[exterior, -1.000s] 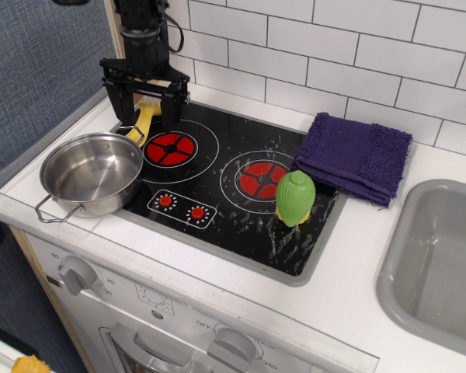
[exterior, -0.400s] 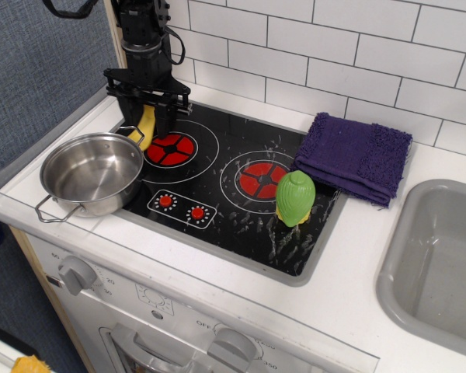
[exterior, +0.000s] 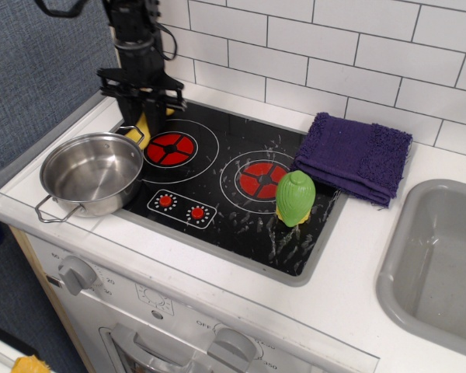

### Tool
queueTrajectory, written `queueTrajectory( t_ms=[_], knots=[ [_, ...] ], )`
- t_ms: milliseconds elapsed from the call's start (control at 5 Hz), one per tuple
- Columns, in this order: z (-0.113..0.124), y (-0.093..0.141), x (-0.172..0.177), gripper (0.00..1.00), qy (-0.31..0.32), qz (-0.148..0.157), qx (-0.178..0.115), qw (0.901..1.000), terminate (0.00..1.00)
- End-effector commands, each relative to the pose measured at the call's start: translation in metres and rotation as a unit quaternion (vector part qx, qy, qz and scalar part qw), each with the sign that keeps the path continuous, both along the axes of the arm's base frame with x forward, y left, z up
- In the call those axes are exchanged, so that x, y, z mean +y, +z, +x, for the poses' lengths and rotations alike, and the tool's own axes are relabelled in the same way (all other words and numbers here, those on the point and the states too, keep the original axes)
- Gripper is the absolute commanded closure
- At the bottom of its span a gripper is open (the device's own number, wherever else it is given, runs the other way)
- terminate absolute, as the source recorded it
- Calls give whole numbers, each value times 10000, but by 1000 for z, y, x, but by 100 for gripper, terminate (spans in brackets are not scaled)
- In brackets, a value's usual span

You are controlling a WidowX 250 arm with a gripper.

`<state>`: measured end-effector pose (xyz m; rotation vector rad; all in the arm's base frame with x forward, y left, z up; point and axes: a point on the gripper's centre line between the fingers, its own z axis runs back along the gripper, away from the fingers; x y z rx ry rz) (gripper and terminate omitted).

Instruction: Place the yellow brush to the left of the purple towel

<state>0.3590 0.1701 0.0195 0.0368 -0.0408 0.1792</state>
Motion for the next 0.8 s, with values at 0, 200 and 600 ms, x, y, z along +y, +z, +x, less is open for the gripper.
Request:
queueTrajectory(
  t_ms=[0, 200, 600],
  knots=[
    [29, 70, -50, 100, 80, -407, -821, 9958, 0],
    [27, 60, -89, 100, -226, -540, -695, 9959, 0],
    [15, 19, -139, 100, -668, -318, -253, 9969, 0]
  ],
)
